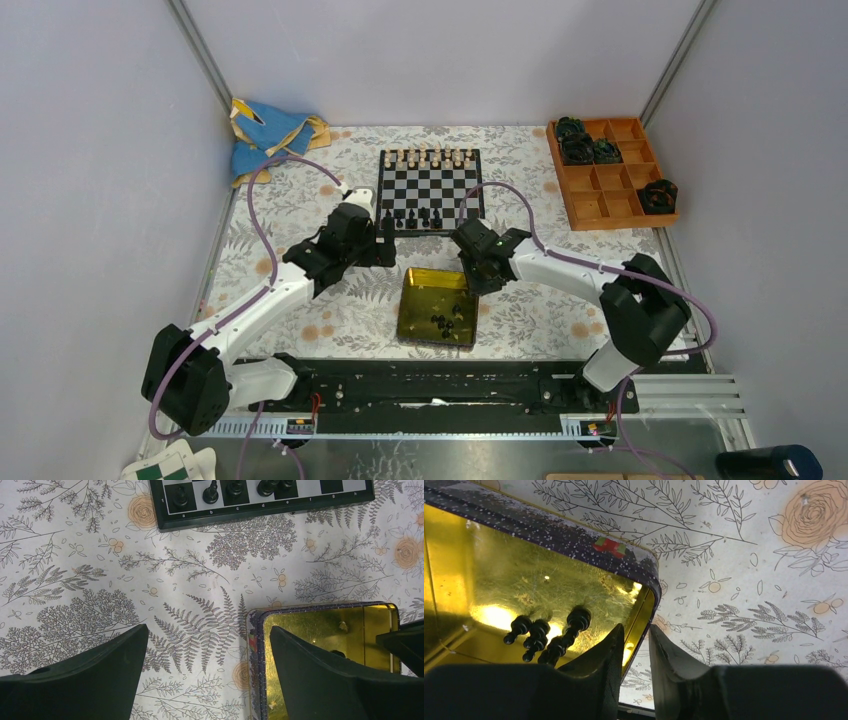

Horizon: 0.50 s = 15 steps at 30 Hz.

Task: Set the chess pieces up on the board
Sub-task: Move the storage box to the center of the board.

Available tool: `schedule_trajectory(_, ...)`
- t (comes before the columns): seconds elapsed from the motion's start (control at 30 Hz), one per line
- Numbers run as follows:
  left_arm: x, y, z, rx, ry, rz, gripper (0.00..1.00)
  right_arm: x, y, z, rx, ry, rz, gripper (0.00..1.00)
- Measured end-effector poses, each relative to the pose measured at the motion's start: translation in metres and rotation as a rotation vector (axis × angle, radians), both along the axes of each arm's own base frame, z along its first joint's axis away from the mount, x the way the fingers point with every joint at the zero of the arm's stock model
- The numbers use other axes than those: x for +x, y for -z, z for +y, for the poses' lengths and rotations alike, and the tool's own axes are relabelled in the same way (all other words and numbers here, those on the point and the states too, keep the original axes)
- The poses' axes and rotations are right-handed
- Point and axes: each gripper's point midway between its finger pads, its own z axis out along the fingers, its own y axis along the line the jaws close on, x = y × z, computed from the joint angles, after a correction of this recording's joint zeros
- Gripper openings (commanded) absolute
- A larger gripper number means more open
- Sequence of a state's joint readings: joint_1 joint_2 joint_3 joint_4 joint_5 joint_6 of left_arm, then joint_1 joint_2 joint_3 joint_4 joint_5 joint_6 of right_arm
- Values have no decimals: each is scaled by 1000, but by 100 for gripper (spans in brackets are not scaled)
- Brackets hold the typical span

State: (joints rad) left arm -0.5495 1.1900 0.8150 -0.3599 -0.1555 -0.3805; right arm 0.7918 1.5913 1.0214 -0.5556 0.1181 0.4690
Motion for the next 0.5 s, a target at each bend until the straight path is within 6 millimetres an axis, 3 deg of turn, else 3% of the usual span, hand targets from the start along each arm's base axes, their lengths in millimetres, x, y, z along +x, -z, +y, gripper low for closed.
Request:
schedule_trajectory(0.17,-1,2,1,10,6,2,99,1,10,1,-19,0,16,20)
schedule_trajectory(0.5,-1,3,2,16,10,0,99,18,11,12,-37,-3,-1,13)
